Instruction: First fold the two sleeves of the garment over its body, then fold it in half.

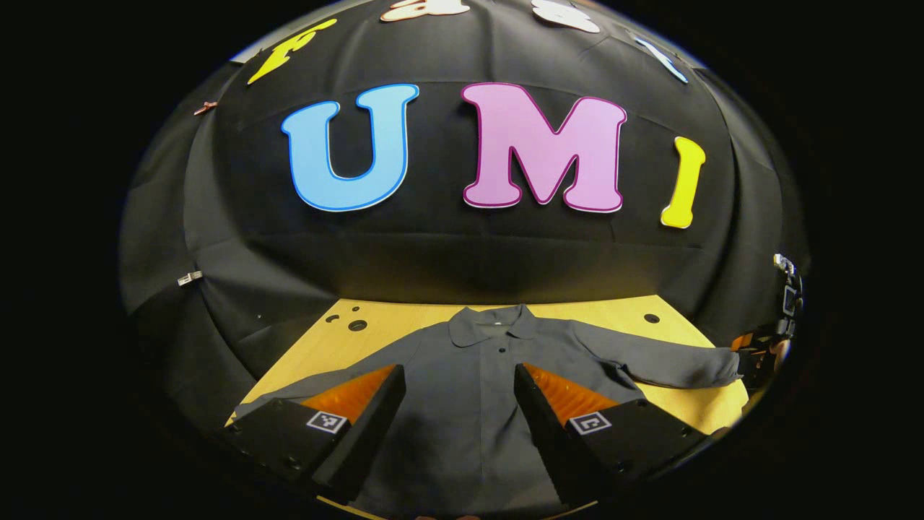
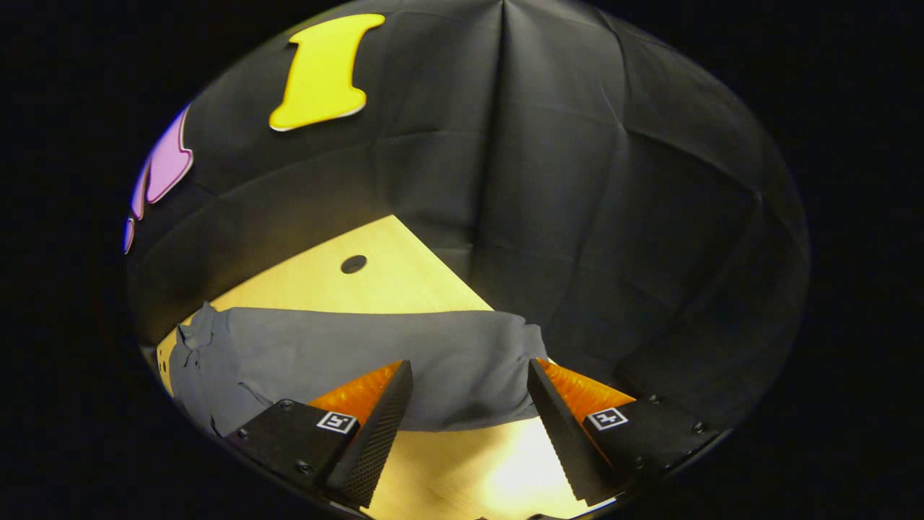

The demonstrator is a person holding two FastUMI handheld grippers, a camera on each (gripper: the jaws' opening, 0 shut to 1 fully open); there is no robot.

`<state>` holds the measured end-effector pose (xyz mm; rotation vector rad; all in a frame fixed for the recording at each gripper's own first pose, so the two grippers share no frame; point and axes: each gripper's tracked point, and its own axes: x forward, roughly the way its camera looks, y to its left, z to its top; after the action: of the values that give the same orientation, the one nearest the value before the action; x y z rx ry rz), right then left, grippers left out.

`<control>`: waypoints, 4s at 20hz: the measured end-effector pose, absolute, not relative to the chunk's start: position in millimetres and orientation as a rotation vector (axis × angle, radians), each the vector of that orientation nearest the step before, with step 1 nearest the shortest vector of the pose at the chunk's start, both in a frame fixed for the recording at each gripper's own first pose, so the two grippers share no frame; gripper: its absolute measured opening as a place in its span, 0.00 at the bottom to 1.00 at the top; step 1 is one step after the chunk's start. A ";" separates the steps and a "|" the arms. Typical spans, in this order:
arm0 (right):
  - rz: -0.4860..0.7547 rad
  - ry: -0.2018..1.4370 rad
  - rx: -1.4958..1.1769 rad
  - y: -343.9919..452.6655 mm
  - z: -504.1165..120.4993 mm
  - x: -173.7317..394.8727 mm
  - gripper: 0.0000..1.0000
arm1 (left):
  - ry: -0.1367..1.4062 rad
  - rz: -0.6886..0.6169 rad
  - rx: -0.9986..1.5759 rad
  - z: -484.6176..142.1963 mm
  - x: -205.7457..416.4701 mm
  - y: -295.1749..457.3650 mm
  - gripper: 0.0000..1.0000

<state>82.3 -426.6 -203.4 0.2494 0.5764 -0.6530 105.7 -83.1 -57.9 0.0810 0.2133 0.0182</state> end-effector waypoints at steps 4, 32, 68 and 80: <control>-0.694 0.639 0.247 -450.0 -229.0 86.0 0.99 | 0.262 0.038 0.077 -70.6 106.7 -79.9 0.95; -0.629 0.746 0.300 -455.0 -295.8 114.6 0.00 | 0.299 0.034 0.043 -83.6 106.2 -90.3 0.96; 0.118 0.524 0.120 -2.7 -52.5 256.6 0.07 | 0.259 0.330 -0.048 -77.6 16.6 106.3 0.95; 0.340 0.701 0.420 169.6 -139.5 241.0 0.07 | 0.350 0.482 -0.152 -134.0 -21.5 168.5 0.96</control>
<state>241.0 169.6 -139.5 0.4203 0.7011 0.3397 -21.5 168.5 -134.0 -0.1525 0.3504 0.4816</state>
